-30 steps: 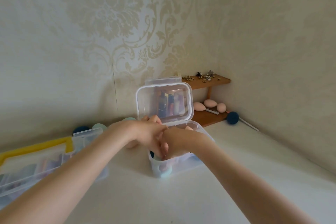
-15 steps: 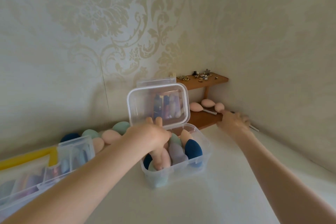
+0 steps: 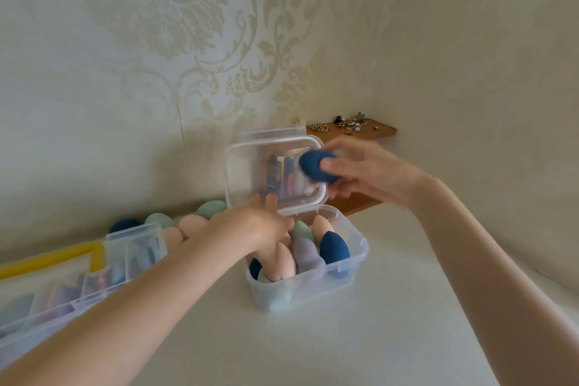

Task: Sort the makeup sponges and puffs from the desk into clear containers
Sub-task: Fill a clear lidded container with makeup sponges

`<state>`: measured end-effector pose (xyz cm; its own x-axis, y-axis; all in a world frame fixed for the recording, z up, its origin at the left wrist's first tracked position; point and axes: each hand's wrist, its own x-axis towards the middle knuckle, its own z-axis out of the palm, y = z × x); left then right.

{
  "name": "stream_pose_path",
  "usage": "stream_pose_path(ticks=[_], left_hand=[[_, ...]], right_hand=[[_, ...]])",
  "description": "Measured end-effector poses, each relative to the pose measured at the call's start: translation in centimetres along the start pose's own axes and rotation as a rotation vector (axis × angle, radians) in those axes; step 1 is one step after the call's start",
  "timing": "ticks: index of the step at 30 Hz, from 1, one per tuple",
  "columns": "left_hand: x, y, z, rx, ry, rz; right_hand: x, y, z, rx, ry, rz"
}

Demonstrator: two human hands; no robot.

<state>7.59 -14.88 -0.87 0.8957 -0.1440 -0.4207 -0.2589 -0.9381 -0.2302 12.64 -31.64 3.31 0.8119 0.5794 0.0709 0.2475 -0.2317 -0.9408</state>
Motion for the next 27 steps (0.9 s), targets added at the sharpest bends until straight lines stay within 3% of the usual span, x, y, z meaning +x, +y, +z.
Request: stream_pose_path(ticks=[2,5,8,11,19,27], left_hand=[[-0.4,-0.1,0.2,-0.014,0.032,0.028],[-0.8,-0.2,0.5,-0.042,0.077,0.034],[-0.5,-0.5,1.0,-0.063,0.108,0.051],[-0.4,-1.1,1.2,-0.060,0.081,0.032],[-1.1,-1.0,0.8,-0.068,0.063,0.019],[-1.6,-0.7,-0.4,-0.021,0.022,0.045]], right_hand=[[-0.8,0.3,2.0,-0.130,-0.345,0.084],[-0.6,1.8,3.8,-0.353,-0.531,0.168],[-0.1,2.0,3.9,-0.339,-0.524,0.276],[0.5,2.1,4.9,-0.521,-0.528,0.303],[0.9,3.2,9.2,-1.148,-0.464,0.112],[0.8,1.5,6.4,-0.856,-0.513,0.229]])
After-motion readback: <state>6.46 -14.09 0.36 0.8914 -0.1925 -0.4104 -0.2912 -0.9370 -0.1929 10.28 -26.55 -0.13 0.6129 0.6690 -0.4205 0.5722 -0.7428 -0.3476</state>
